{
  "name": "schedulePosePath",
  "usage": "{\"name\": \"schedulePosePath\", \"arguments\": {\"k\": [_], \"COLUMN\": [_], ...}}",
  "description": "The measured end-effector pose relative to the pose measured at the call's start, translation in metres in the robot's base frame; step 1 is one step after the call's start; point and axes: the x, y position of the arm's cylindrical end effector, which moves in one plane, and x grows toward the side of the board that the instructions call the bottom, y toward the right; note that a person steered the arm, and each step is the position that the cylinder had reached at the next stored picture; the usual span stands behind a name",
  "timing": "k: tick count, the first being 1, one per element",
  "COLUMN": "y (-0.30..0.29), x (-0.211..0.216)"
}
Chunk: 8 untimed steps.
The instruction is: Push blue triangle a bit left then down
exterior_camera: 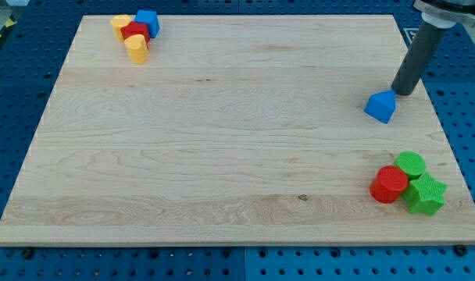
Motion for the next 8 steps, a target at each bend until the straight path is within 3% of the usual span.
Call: {"name": "schedulePosePath", "arguments": {"k": [2, 5, 8], "y": [-0.019, -0.026, -0.069], "x": [0.039, 0.003, 0.007]}}
